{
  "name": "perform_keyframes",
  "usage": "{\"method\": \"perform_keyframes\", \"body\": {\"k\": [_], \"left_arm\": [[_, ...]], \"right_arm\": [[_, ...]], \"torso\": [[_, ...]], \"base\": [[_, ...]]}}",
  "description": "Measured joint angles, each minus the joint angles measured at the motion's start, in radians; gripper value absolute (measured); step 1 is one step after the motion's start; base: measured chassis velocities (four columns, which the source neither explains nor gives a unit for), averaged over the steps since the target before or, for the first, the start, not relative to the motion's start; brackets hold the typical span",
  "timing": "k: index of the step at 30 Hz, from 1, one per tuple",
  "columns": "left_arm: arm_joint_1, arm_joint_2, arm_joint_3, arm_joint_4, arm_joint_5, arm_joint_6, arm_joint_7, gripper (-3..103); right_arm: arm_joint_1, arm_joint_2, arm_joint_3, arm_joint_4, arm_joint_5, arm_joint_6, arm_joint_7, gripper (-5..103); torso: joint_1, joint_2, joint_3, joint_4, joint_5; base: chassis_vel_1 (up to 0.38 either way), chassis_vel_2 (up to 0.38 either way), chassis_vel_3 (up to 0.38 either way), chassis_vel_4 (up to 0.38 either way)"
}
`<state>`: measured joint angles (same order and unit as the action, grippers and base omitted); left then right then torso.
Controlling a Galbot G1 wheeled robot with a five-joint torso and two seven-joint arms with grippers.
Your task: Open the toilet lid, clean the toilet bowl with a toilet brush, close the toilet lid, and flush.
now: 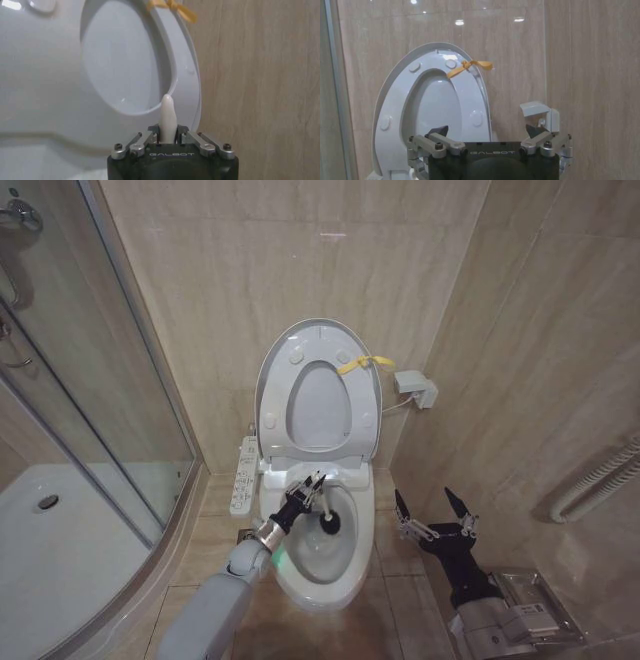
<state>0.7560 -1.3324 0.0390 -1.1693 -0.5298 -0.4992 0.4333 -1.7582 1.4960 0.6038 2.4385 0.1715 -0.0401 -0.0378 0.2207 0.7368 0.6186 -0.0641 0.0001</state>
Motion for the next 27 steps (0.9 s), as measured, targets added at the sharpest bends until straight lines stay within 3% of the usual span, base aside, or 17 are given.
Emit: {"method": "perform_keyframes", "body": {"k": [7, 13, 21, 27], "left_arm": [[0.018, 0.0, -0.005, 0.028, -0.034, 0.014, -0.001, 21], [0.015, -0.011, -0.036, 0.143, 0.007, -0.05, 0.026, 21], [0.015, -0.015, -0.012, 0.03, 0.025, -0.027, 0.021, 21], [0.007, -0.035, -0.002, 0.044, 0.025, -0.035, 0.025, 21]], "right_arm": [[0.0, 0.0, 0.0, 0.0, 0.0, 0.0, 0.0, 100], [0.0, 0.0, 0.0, 0.0, 0.0, 0.0, 0.0, 100], [0.0, 0.0, 0.0, 0.0, 0.0, 0.0, 0.0, 100], [0.0, 0.0, 0.0, 0.0, 0.0, 0.0, 0.0, 100]], "torso": [[0.0, 0.0, 0.0, 0.0001, 0.0], [0.0, 0.0, 0.0, 0.0007, 0.0001], [0.0, 0.0, 0.0, -0.0001, -0.0001], [0.0, 0.0, 0.0, -0.0003, 0.0]], "base": [[0.0, 0.0, 0.0, 0.0], [0.0, 0.0, 0.0, 0.0], [0.0, 0.0, 0.0, 0.0], [0.0, 0.0, 0.0, 0.0]]}}
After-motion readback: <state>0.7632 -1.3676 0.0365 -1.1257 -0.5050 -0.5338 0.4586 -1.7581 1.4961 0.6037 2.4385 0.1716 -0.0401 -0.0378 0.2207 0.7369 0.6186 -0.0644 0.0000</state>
